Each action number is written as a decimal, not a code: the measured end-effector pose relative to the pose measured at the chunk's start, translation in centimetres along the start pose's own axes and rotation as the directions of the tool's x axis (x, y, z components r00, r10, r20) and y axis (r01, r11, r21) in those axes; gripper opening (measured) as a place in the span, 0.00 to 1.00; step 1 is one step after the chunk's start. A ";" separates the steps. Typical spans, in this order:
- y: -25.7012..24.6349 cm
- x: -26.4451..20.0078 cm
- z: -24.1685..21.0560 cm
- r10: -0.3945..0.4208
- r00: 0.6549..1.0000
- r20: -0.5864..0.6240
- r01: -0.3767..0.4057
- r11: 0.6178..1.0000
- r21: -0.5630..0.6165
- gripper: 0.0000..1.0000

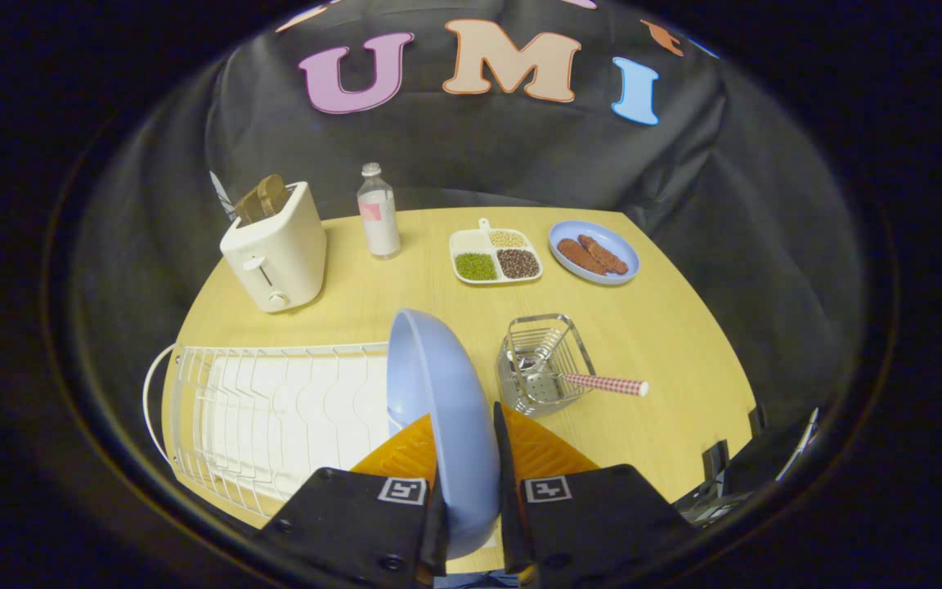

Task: Take the plate from the dish rack, then take the spoon from the basket and place it into the plate.

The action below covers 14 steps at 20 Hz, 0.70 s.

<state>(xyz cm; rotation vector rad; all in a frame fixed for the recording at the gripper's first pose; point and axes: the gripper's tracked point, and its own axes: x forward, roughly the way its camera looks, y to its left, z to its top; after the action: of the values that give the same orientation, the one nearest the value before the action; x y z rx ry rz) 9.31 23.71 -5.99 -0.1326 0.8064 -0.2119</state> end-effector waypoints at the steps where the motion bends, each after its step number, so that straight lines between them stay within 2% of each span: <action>1: -0.1 -0.3 0.6 -0.011 1.000 0.012 0.011 1.000 -0.008 0.27; 5: -0.5 -1.5 1.3 -0.058 0.998 0.029 0.060 0.996 -0.064 0.27; 8: -0.8 -2.2 2.5 -0.060 0.996 0.062 0.062 0.997 -0.042 0.27; 11: 0.2 -3.2 2.9 0.061 0.997 0.055 -0.065 0.995 0.072 0.27; 14: 0.7 -4.9 3.1 0.228 0.970 0.079 -0.238 0.957 0.167 0.27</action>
<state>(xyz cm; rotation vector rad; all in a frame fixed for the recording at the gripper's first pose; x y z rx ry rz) 8.34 25.63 -0.56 0.1225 0.7342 -0.0546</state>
